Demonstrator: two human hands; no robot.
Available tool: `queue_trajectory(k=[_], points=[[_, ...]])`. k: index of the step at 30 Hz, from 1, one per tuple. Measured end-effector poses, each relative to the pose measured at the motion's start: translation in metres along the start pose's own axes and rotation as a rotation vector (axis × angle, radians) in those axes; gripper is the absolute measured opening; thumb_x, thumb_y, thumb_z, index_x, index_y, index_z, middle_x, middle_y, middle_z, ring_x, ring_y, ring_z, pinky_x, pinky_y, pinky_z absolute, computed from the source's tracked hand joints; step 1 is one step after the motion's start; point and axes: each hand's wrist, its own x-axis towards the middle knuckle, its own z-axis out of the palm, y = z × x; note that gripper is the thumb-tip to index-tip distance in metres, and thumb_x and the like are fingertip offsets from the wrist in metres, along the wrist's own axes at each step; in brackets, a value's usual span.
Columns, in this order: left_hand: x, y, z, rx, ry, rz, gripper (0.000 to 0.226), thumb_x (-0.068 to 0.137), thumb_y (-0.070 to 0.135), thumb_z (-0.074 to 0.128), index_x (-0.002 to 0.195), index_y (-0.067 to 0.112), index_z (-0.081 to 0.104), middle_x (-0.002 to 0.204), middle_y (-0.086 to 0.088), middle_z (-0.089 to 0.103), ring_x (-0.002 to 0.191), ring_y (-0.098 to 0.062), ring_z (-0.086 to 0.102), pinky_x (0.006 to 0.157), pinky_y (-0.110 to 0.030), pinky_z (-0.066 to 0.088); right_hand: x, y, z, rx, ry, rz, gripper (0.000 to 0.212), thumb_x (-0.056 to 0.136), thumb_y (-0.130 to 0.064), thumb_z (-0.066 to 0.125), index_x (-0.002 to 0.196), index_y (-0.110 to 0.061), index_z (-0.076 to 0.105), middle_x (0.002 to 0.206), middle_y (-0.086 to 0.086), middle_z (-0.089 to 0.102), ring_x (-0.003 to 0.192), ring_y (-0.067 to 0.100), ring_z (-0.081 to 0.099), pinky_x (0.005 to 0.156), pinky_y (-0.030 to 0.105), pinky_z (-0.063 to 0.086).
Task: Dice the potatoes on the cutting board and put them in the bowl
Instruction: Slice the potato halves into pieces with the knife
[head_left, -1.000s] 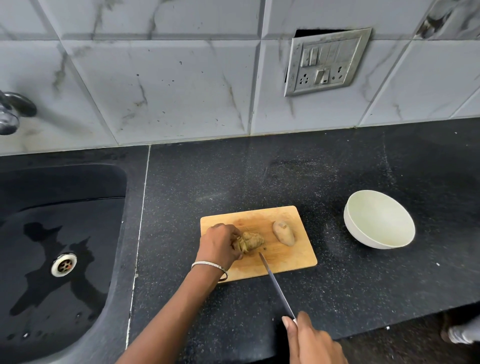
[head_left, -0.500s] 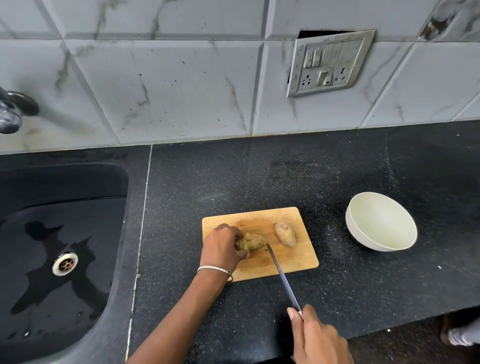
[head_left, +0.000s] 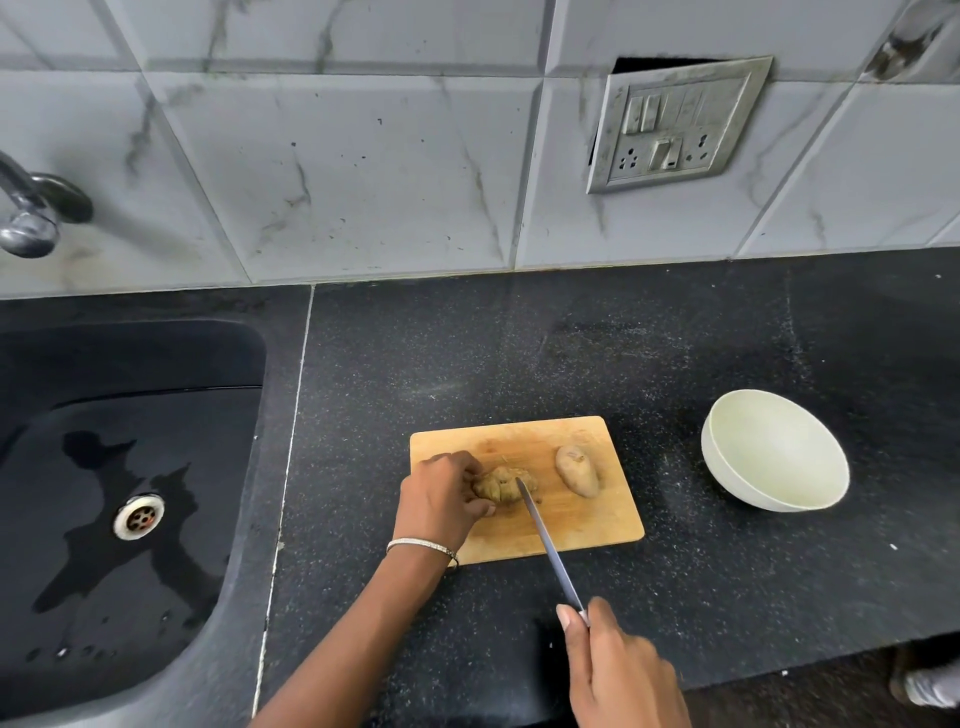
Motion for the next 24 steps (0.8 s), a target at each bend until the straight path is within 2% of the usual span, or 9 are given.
queue_trajectory(k=[3,5,11,16,24], points=[[-0.003,-0.001,-0.001,-0.077,0.046,-0.014,0.032,0.066,0.023,0.085,0.091,0.027,0.066,0.082,0.013,0.069,0.078,-0.004,0.064,0.078,-0.028,0.053,0.002,-0.016,-0.002,0.055,-0.025,-0.087,0.059,0.079,-0.064,-0.011,0.094,-0.027,0.033,0.074,-0.004,0.053,0.085,0.018,0.066,0.059,0.029,0.038],[-0.004,-0.001,-0.001,-0.095,0.039,-0.02,0.032,0.065,0.022,0.086,0.088,0.027,0.065,0.078,0.014,0.068,0.075,-0.002,0.063,0.077,-0.027,0.053,0.004,-0.025,-0.002,0.061,-0.017,-0.119,0.046,0.089,-0.059,0.002,0.095,-0.027,0.034,0.075,-0.004,0.055,0.084,0.019,0.067,0.058,0.029,0.039],[-0.008,-0.008,-0.001,-0.018,0.09,-0.038,0.025,0.07,0.027,0.082,0.092,0.023,0.071,0.089,0.009,0.069,0.086,-0.012,0.062,0.075,-0.029,0.05,0.01,-0.043,0.001,0.066,-0.03,-0.139,0.037,0.099,-0.055,0.014,0.102,-0.026,0.037,0.091,-0.002,0.065,0.09,0.023,0.067,0.061,0.031,0.044],[-0.008,-0.006,0.0,-0.031,0.104,-0.052,0.02,0.072,0.031,0.08,0.091,0.026,0.074,0.088,0.008,0.069,0.083,-0.012,0.062,0.072,-0.028,0.051,0.016,-0.051,0.003,-0.046,-0.018,-0.136,0.041,0.101,-0.05,0.015,0.117,-0.021,0.04,0.102,0.0,0.067,0.095,0.025,0.067,0.061,0.032,0.04],[-0.007,-0.005,0.001,-0.054,0.127,-0.066,0.013,0.074,0.027,0.079,0.086,0.028,0.075,0.085,0.007,0.07,0.08,-0.013,0.063,0.07,-0.027,0.049,0.019,-0.058,0.003,-0.017,-0.057,-0.118,0.038,0.103,-0.046,0.017,0.119,-0.019,0.039,0.106,0.002,0.067,0.1,0.027,0.066,0.071,0.035,0.049]])
